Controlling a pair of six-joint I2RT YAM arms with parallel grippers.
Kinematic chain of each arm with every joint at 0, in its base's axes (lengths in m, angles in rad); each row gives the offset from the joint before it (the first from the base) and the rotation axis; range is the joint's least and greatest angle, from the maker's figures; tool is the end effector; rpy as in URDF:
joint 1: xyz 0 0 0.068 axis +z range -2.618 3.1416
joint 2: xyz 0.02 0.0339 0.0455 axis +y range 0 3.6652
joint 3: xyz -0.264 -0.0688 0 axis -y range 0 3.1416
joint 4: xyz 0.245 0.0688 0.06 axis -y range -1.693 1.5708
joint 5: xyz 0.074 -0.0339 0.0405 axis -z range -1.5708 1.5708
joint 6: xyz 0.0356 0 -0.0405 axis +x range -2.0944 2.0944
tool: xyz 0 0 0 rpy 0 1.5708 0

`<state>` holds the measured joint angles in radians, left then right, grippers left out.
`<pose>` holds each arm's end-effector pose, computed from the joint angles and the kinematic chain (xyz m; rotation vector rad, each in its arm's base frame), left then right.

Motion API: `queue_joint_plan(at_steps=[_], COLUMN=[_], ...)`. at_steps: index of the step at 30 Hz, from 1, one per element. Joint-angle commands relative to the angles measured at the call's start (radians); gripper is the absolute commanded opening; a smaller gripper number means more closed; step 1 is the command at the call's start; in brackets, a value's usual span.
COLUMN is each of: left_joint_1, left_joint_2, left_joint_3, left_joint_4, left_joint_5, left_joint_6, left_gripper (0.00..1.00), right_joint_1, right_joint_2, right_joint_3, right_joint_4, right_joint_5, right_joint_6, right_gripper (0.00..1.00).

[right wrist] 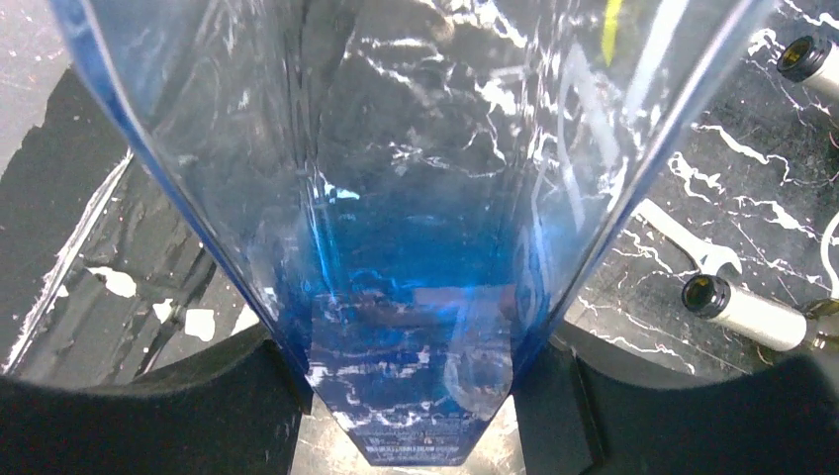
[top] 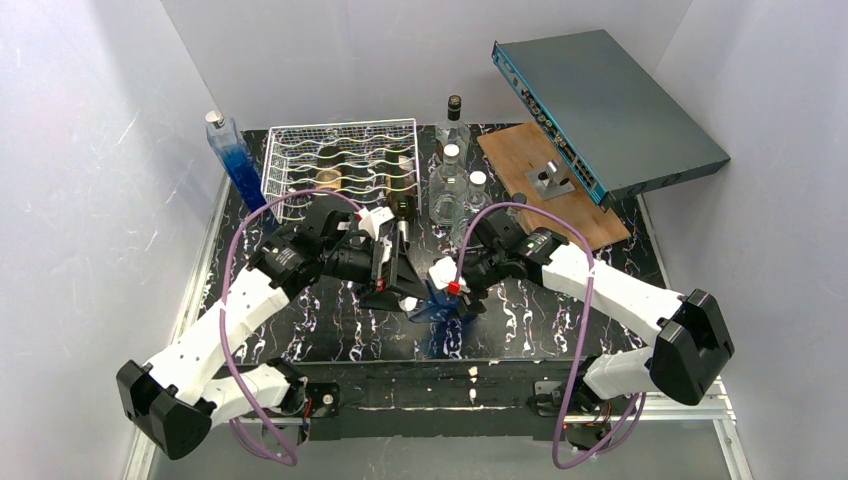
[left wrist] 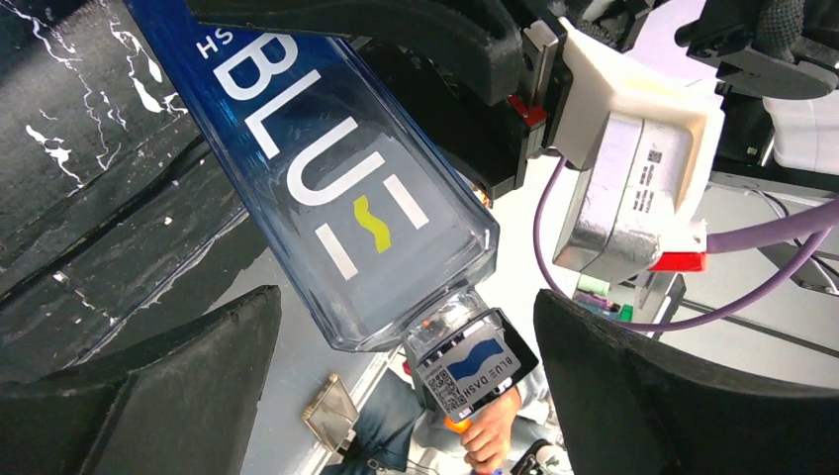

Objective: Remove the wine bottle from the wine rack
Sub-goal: Place the wine bottle at the center of the board.

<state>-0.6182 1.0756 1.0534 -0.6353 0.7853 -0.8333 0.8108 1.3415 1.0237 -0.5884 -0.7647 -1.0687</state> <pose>0.1641 -0.1476 0.3397 0.2359 2.5249 -1.5801 0.1702 0.2148 0.2726 -2.0246 1.0881 0.8069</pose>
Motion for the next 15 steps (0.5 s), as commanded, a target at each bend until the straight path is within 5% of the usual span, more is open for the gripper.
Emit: queue_joint_plan(at_steps=[1, 10, 15], left_joint_1=[0.002, 0.002, 0.002], left_joint_2=[-0.039, -0.157, -0.283], left_joint_3=[0.01, 0.029, -0.024], left_joint_4=[-0.007, 0.006, 0.147], left_joint_5=[-0.035, -0.203, -0.302], left_joint_6=[0.037, 0.072, 0.079], left_gripper=[0.98, 0.98, 0.98], right_joint_1=[-0.013, -0.07, -0.102], right_joint_2=[-0.055, -0.091, -0.11], right_joint_3=[0.016, -0.02, -0.045], right_joint_4=[0.081, 0.123, 0.142], right_joint_5=[-0.084, -0.167, -0.211], right_joint_6=[0.012, 0.076, 0.106], right_gripper=[0.01, 0.01, 0.01])
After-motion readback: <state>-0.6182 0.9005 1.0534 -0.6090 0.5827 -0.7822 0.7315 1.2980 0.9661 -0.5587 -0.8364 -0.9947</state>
